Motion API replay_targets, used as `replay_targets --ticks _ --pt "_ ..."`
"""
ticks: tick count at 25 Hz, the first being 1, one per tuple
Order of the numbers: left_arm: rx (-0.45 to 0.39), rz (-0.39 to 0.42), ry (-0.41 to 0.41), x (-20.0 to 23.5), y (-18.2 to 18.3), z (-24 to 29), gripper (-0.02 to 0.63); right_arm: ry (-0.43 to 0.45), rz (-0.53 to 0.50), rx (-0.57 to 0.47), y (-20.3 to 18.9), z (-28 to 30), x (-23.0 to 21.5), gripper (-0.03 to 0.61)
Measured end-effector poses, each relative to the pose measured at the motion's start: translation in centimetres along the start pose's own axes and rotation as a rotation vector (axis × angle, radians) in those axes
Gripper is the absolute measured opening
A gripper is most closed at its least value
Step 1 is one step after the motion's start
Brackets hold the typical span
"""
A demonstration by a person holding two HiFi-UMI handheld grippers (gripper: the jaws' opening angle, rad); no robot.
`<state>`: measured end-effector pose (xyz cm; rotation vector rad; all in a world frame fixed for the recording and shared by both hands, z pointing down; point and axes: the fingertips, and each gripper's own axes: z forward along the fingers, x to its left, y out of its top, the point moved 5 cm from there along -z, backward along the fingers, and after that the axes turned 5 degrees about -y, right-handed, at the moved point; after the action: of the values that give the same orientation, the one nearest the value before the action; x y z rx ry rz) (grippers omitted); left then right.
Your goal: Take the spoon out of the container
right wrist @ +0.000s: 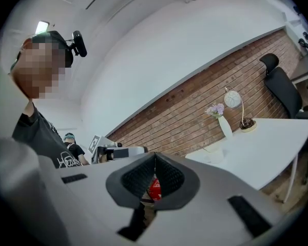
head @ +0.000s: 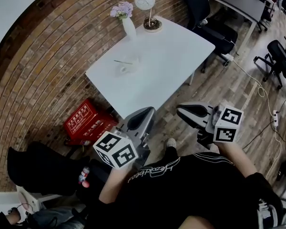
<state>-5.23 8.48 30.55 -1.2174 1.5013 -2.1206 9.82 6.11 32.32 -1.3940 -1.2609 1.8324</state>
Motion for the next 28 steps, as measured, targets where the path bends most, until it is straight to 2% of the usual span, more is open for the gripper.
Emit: replay_targets --ticks 6,9,12,16,20,25,28 --pt "-0.040 -0.035 -0.052 6.4 4.2 2.3 0.005 -0.025 -0.013 0.034 2.8 5.9 -4.6 -0.003" --pt "-0.044 -0.011 -0.067 8.2 5.6 3.1 0.005 -0.031 -0.038 0.026 4.1 7.7 -5.8 -0.003" --pt "-0.039 0.001 -0.085 9.6 6.2 3.5 0.005 -0.038 -0.036 0.015 4.6 8.8 -6.8 -0.003" --pt "-0.043 -0.024 -0.083 11.5 6.6 3.7 0.005 -0.033 -0.031 0.033 4.5 10.3 -7.7 -0.003" --pt "-0.077 -0.039 -0.109 12.3 6.8 3.8 0.005 -0.025 -0.030 0.046 4.7 11.3 -8.6 -0.003" --pt "-0.109 -0.073 -0.064 14.8 7.2 3.9 0.005 0.000 -0.014 0.072 5.2 13.1 -10.7 -0.003" --pt "-0.163 -0.080 -0.017 16.8 8.2 3.9 0.005 0.029 -0.001 0.084 5.6 14.9 -12.4 -0.003"
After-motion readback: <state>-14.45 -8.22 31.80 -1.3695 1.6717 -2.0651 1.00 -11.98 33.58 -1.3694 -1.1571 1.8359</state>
